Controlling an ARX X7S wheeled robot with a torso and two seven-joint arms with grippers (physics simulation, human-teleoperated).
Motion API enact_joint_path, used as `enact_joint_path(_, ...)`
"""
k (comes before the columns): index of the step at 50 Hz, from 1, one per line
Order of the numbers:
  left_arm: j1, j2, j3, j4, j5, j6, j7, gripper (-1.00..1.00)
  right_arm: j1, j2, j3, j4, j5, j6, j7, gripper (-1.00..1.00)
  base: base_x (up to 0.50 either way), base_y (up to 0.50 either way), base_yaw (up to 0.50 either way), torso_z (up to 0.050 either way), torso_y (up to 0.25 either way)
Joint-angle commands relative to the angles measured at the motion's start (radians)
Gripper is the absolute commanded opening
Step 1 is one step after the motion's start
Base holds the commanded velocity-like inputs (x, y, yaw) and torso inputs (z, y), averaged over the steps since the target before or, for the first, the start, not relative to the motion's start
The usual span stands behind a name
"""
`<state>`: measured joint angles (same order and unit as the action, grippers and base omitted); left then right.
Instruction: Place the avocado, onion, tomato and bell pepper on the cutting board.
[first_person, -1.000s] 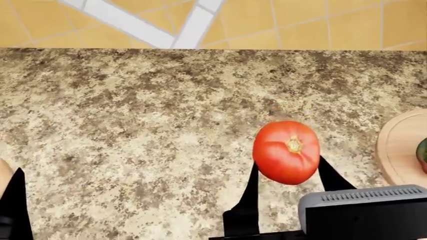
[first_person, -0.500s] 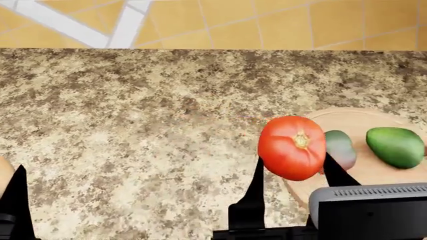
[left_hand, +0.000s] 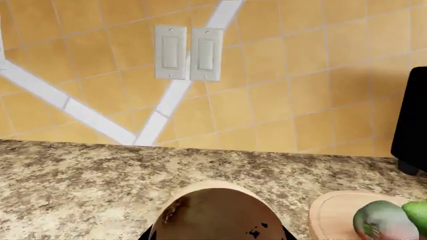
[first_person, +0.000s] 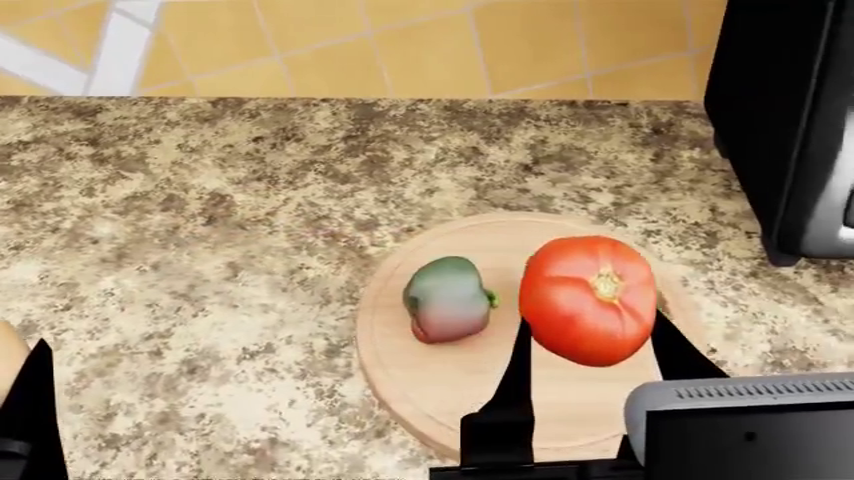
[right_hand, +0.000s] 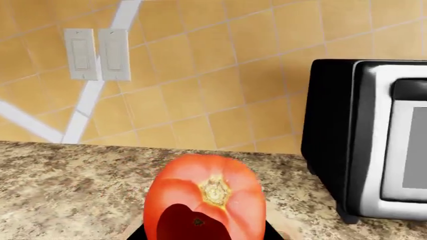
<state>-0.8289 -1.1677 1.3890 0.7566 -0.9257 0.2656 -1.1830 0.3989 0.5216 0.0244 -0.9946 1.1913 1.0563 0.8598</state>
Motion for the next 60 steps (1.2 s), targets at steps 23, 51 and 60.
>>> enact_joint_path(23,0.007,0.022,-0.007,0.005,0.000,0.015,-0.017,-1.00,0.059,0.042,-0.059,0.024,0.025,0.006,-0.029,-1.00,0.00,-0.41,0.00,0.000,0.000)
enact_joint_path(51,0.016,0.023,-0.017,-0.002,0.003,0.025,-0.013,-1.00,0.189,-0.035,-0.301,0.389,-0.178,-0.049,-0.313,-1.00,0.00,0.00,0.00,0.000,0.000)
enact_joint_path(60,0.031,0.014,-0.015,0.006,0.013,0.032,-0.019,-1.00,0.184,-0.050,-0.383,0.514,-0.293,-0.113,-0.386,-1.00,0.00,0.00,0.00,0.000,0.000)
